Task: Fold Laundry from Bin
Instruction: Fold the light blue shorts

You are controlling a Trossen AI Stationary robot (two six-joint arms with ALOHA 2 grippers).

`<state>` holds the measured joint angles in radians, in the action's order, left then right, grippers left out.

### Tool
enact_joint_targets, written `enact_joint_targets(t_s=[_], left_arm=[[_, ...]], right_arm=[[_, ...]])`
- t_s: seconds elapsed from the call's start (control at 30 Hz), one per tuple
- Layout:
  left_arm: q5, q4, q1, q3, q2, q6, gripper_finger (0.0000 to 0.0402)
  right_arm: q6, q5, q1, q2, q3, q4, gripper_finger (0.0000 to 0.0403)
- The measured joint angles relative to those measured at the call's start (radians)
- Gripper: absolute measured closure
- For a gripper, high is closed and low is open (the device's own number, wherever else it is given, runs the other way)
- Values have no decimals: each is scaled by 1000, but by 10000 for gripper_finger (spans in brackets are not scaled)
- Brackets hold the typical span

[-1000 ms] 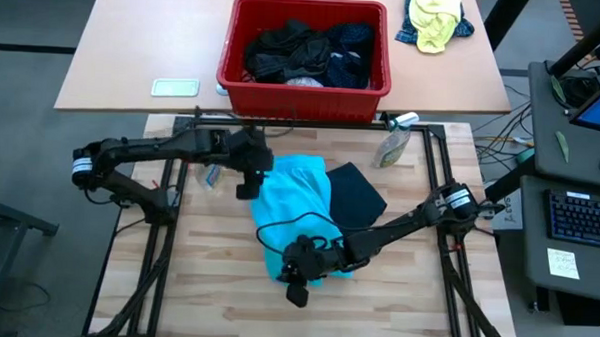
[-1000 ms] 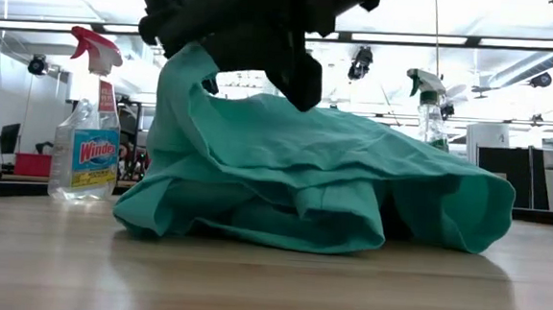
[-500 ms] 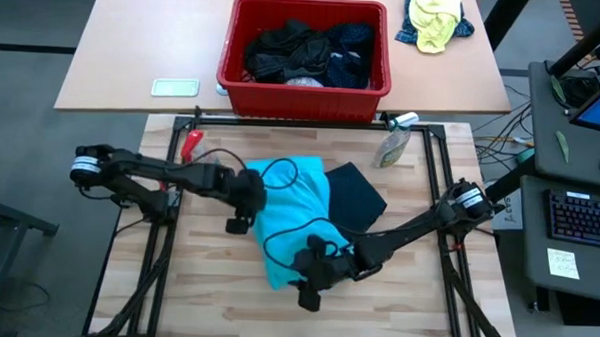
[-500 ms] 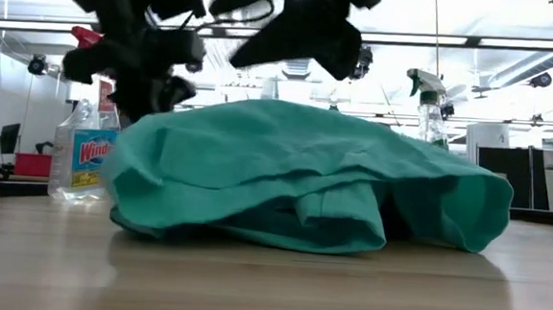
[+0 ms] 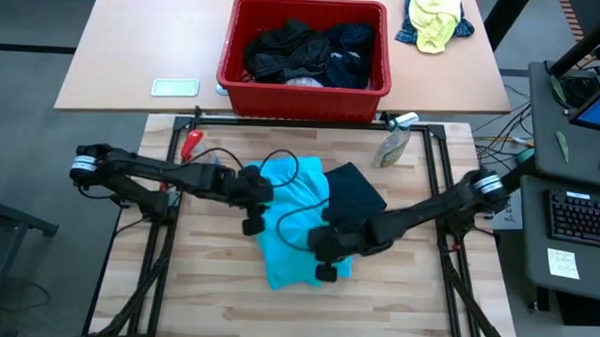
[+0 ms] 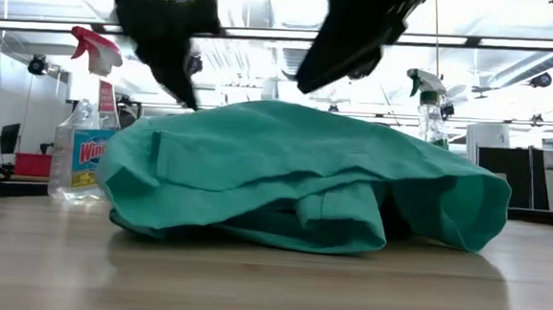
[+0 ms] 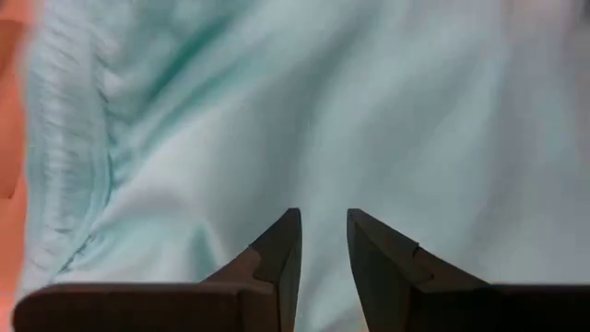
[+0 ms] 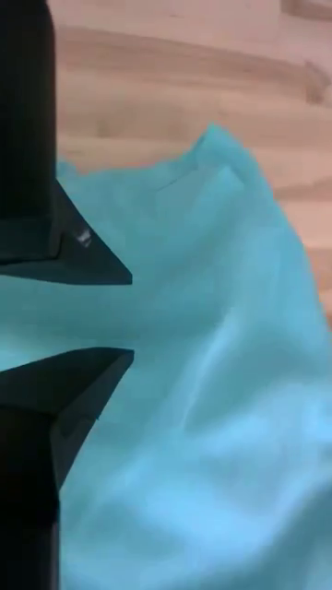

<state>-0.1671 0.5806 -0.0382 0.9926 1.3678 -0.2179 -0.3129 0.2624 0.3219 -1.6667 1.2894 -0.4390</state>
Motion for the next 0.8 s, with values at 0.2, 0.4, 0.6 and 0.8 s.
enact_joint_targets(t_s=[0.2, 0.4, 0.6, 0.8], left_arm=[[-91, -40, -100, 44, 2, -419, 327], [-222, -50, -263, -13, 3, -850, 319], [-330, -41, -334, -45, 3, -1062, 264], [-348, -15, -349, -125, 3, -1245, 176]], right_arm=[[39, -103, -95, 212, -100, -33, 301], [26, -219, -244, 387, -283, -25, 245], [-28, -306, -370, 449, -415, 95, 165], [-11, -392, -434, 392, -437, 144, 97]])
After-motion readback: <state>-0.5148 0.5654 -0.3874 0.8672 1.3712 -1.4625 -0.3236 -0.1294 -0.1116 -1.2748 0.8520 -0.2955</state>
